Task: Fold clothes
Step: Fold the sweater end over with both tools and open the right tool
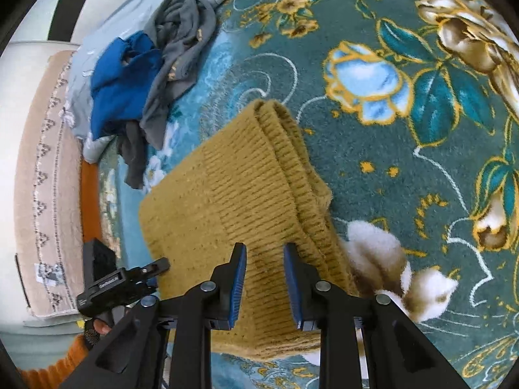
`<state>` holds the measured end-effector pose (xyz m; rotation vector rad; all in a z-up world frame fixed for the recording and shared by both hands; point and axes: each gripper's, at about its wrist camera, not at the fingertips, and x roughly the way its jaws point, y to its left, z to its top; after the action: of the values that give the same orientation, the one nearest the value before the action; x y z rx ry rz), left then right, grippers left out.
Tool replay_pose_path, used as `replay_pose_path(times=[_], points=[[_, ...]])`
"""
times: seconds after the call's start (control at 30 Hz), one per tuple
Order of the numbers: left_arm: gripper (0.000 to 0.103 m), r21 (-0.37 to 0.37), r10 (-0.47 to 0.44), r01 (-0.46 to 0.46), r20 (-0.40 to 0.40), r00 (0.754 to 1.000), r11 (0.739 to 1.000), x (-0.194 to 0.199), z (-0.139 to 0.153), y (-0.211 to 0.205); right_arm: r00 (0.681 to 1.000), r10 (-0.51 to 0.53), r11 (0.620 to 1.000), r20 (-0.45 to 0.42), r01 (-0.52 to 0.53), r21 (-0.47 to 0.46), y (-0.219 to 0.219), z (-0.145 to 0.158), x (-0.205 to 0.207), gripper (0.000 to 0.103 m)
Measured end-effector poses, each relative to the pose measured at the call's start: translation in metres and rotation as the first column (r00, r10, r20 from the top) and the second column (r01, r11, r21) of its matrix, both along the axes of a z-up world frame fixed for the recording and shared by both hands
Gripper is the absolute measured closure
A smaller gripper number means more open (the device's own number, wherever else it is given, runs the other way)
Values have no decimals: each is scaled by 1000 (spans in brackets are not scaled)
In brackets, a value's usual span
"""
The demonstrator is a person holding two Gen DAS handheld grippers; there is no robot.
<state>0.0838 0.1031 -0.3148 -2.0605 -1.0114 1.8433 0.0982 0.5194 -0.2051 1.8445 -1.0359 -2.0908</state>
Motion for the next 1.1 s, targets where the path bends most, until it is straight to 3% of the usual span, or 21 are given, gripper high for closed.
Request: replay_pose_path(times=[0.13,0.2,0.23,0.37,0.5,0.63,0.7,0.8,1.1], points=[[51,30,-1,1,8,1000,1000,-3,-1,-1,998,-52,999,-45,51,-19,19,2,3,75],[48,29,-13,13,4,1000,999,-8,-2,3,997,-77,997,-29,76,-12,31,-6,5,48],[45,30,-13,13,4,1000,999,-9,-3,4,996,-88,996,-19,87,-15,34,-11,5,45],[40,20,5,-5,9,1000,1000,-22,-7,16,991,-135,981,8,134,-136,46,-31,6,45],[41,-12,25,-25,5,1000,1000,-30,-7,27,992,-126,979,9,125,-164,46,-39,7,44],[68,-63,1,-4,-44,999,998,-29,6,34,993,-119,971,5,117,-207,43,-46,6,44],[70,-69,9,-13,-57,998,998,-26,8,32,994,-113,968,5,111,-227,41,-51,5,40],[70,-43,50,-51,-32,998,998,-26,1,25,996,-94,965,-1,91,-246,38,-55,1,38],[63,-60,25,-25,3,1000,998,-40,-1,28,999,-24,960,22,29,-277,30,-65,-26,35]])
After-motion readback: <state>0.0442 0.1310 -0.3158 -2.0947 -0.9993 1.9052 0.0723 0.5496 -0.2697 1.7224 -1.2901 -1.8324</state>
